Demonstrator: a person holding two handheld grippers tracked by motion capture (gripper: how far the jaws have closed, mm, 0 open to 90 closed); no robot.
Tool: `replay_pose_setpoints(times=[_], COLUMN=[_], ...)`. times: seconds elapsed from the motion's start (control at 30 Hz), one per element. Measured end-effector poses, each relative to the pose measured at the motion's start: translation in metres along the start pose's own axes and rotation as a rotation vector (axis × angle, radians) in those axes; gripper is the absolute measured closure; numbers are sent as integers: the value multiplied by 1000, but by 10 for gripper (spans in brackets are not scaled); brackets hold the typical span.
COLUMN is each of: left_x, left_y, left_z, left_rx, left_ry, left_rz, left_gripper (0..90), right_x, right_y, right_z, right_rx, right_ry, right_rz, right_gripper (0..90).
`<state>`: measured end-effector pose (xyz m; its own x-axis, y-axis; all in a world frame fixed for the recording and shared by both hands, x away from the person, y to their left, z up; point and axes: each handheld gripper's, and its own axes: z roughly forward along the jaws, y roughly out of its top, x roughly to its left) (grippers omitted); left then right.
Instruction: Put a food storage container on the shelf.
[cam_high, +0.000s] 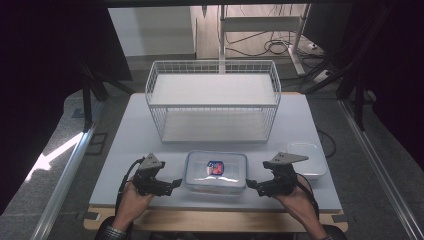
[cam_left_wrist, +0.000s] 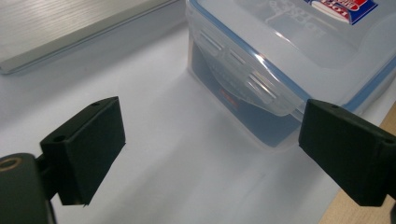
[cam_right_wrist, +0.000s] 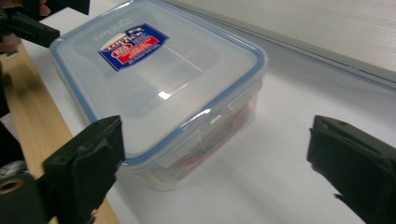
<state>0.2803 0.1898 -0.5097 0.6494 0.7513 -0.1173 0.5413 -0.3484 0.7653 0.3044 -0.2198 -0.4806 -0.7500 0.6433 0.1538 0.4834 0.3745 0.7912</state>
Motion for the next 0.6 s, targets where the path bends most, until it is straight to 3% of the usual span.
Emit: replay_pose_setpoints(times=[0.07,0.13,0.33,0.43,0.6], left_x=[-1,1,6,8,12], left_y=[3,7,16,23,31], left_z=[-1,-2,-1,3,15], left_rx=[0,-7,-18,-22,8], left_ry=[40,39,-56,-102,-152], left_rz=[-15,-37,-57,-44,-44], left_gripper=[62,46,37,72,102], right_x=[0,0,1,0,-6], right_y=[0,2,10,13,15], right_z=[0,1,4,8,19], right_rx=[-4,1,40,60,99], right_ry=[13,18,25,31,60], right_rz=[11,27,39,46,76], right_gripper=[26,21,75,101,132])
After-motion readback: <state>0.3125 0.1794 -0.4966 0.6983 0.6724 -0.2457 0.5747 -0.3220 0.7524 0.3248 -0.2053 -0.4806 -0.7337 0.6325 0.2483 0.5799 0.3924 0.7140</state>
